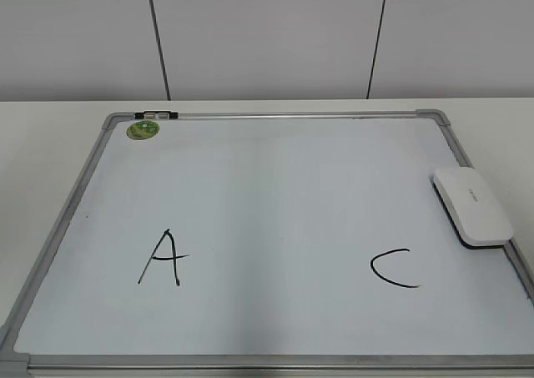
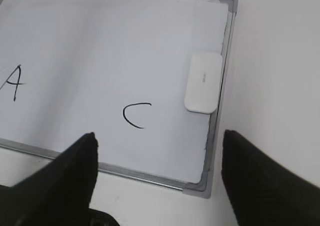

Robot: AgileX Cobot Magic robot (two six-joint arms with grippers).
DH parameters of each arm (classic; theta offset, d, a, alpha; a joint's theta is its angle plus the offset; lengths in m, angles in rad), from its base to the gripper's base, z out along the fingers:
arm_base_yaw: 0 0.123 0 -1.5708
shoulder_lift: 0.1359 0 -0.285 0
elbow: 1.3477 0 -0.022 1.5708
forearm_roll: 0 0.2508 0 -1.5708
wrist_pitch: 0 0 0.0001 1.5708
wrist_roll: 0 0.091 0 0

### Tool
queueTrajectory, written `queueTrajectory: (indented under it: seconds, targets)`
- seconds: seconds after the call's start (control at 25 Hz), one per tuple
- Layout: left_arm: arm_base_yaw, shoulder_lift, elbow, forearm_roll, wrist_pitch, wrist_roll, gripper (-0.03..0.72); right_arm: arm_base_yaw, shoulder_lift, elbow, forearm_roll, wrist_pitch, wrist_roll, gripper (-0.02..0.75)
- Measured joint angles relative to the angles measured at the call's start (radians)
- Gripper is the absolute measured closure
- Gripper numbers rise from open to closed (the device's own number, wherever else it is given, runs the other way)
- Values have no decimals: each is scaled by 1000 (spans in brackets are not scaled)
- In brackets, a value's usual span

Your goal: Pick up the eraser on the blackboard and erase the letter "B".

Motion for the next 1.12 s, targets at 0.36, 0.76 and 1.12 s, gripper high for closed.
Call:
queueTrajectory:
  seconds: [0.36, 0.76, 1.12]
  targets:
    - [-2, -239, 269, 36, 2, -8, 282, 2, -268, 208, -25, 4, 24, 147]
    - [-2, -412, 521, 105, 0, -8, 282, 2, -472, 363, -145, 8, 63, 147]
    - [-2, -533, 735, 186, -64, -8, 282, 2, -509, 518, -221, 8, 76, 147]
